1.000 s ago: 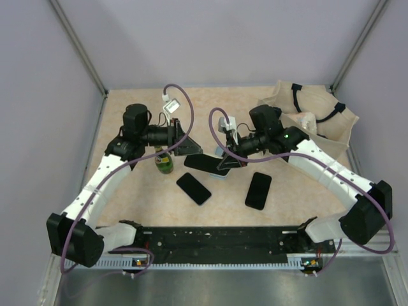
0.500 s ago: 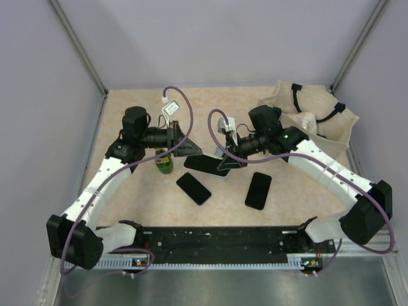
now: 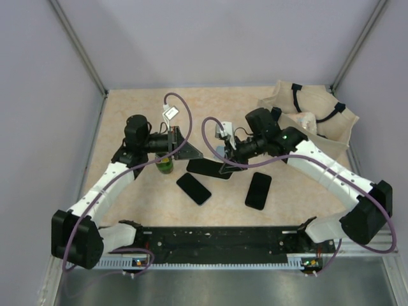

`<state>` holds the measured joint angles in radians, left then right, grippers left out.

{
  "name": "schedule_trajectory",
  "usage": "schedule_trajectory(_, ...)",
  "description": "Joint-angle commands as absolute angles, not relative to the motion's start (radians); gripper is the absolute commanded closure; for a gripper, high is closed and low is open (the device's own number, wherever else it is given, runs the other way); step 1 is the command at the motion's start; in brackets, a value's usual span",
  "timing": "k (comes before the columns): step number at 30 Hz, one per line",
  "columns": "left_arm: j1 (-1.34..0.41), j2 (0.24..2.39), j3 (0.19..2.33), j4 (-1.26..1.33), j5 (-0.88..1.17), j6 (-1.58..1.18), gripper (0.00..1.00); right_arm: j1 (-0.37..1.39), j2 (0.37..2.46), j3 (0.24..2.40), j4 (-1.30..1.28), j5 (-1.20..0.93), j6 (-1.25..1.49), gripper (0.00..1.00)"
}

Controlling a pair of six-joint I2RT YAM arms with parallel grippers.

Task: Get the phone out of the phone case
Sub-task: Remove the phone case from the phone.

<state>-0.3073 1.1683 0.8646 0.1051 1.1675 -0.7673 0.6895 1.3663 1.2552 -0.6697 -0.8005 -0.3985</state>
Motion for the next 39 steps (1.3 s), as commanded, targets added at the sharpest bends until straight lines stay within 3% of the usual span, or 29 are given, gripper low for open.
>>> schedule_trajectory(1, -0.311, 1.199, 0.833, 0.262, 1.132, -0.957, 1.00, 0.744, 1.330, 1.364, -0.598, -0.785, -0.465, 1.00)
schedule_trajectory(16, -0.304, 1.301, 0.805, 0.313, 1.112, -1.107, 1.00, 0.796, 1.341, 1.471, -0.676, -0.680, -0.541, 1.00)
schedule_trajectory(39, -0.290, 1.347, 0.890, 0.057, 0.996, -0.951, 1.00, 0.836, 1.353, 1.509, -0.707, -0.597, -0.591, 1.00)
